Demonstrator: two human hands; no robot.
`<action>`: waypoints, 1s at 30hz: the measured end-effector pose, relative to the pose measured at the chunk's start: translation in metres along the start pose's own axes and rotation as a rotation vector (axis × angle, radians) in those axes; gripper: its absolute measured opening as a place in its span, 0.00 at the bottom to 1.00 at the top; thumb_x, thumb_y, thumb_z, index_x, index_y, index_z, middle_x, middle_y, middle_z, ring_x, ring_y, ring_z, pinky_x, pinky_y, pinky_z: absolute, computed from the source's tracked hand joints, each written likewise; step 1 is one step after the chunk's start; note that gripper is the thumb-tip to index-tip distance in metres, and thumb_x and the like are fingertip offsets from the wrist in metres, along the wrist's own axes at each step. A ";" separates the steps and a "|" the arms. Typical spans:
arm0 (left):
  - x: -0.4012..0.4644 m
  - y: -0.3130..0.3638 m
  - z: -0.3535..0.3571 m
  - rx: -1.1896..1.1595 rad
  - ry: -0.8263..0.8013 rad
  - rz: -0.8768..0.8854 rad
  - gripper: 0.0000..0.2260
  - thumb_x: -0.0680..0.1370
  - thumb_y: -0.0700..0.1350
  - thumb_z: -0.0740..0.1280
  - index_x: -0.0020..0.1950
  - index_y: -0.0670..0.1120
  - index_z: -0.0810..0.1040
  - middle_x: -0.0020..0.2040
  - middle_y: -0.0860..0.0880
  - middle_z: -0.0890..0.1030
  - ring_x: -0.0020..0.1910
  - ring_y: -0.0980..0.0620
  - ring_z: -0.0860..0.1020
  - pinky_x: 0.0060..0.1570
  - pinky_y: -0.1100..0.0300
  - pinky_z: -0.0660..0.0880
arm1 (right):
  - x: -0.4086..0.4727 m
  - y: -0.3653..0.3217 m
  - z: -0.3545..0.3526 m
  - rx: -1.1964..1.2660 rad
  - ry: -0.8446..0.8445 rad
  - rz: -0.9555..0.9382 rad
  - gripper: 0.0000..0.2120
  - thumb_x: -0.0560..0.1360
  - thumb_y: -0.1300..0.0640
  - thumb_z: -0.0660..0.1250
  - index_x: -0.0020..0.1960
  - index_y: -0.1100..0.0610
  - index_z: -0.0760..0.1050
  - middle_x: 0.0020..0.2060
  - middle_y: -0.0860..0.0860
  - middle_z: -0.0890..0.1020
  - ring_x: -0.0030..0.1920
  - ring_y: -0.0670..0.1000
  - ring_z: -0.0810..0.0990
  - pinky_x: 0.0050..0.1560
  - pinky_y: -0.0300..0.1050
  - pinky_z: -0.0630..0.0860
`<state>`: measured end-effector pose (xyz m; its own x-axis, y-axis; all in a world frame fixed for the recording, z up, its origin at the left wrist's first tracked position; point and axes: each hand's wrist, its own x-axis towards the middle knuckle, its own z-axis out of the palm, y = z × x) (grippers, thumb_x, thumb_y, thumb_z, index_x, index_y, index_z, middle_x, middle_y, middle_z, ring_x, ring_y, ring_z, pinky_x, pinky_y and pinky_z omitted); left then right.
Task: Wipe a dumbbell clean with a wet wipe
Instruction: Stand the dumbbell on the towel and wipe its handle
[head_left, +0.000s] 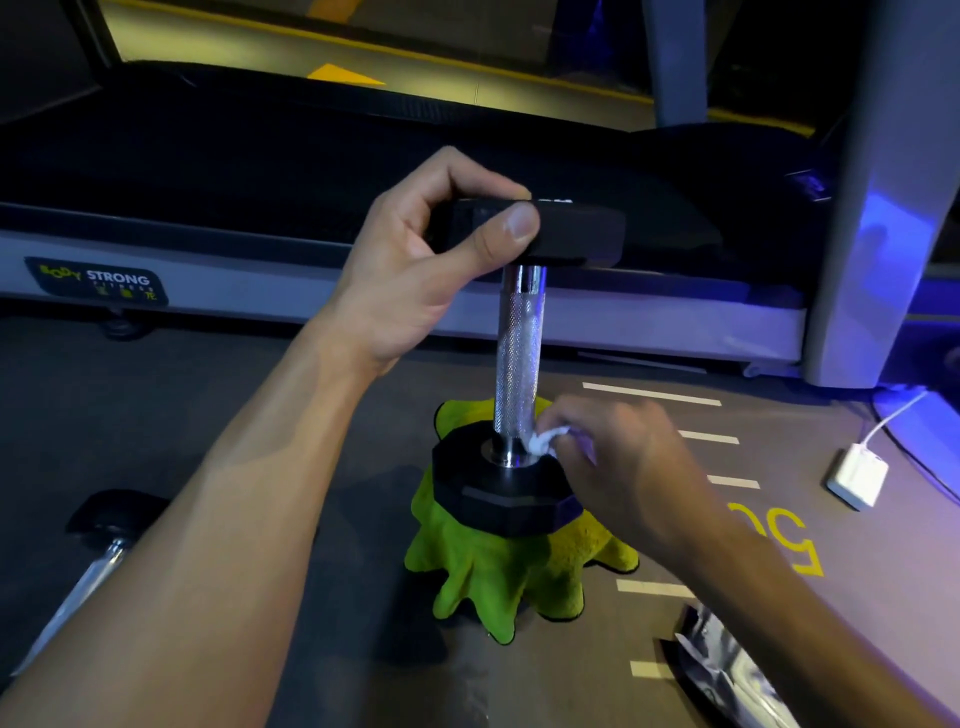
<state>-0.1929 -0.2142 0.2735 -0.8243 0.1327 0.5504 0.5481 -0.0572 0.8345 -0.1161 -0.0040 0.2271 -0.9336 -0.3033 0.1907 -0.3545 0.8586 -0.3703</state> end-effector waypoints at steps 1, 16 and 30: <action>0.000 0.000 -0.001 -0.003 0.002 0.000 0.08 0.77 0.49 0.74 0.53 0.49 0.80 0.60 0.35 0.83 0.56 0.49 0.81 0.62 0.50 0.78 | -0.004 0.000 0.000 0.023 0.030 -0.018 0.13 0.72 0.62 0.63 0.45 0.46 0.81 0.31 0.45 0.81 0.32 0.48 0.75 0.35 0.41 0.72; 0.002 0.002 -0.003 0.098 -0.100 0.101 0.03 0.82 0.47 0.67 0.55 0.51 0.75 0.61 0.30 0.78 0.59 0.45 0.77 0.64 0.47 0.73 | 0.000 0.014 -0.012 0.534 0.493 0.208 0.08 0.78 0.63 0.70 0.48 0.50 0.80 0.40 0.43 0.85 0.41 0.38 0.82 0.42 0.34 0.75; 0.008 -0.005 -0.002 0.104 -0.068 0.068 0.03 0.82 0.47 0.68 0.55 0.50 0.77 0.61 0.31 0.80 0.57 0.46 0.78 0.63 0.42 0.75 | 0.044 -0.013 0.001 0.437 0.461 -0.156 0.05 0.78 0.60 0.74 0.52 0.53 0.85 0.44 0.45 0.81 0.46 0.43 0.80 0.46 0.36 0.72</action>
<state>-0.2028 -0.2144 0.2740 -0.7749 0.1991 0.5998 0.6171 0.0337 0.7861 -0.1524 -0.0288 0.2395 -0.7863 -0.1191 0.6062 -0.5629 0.5425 -0.6235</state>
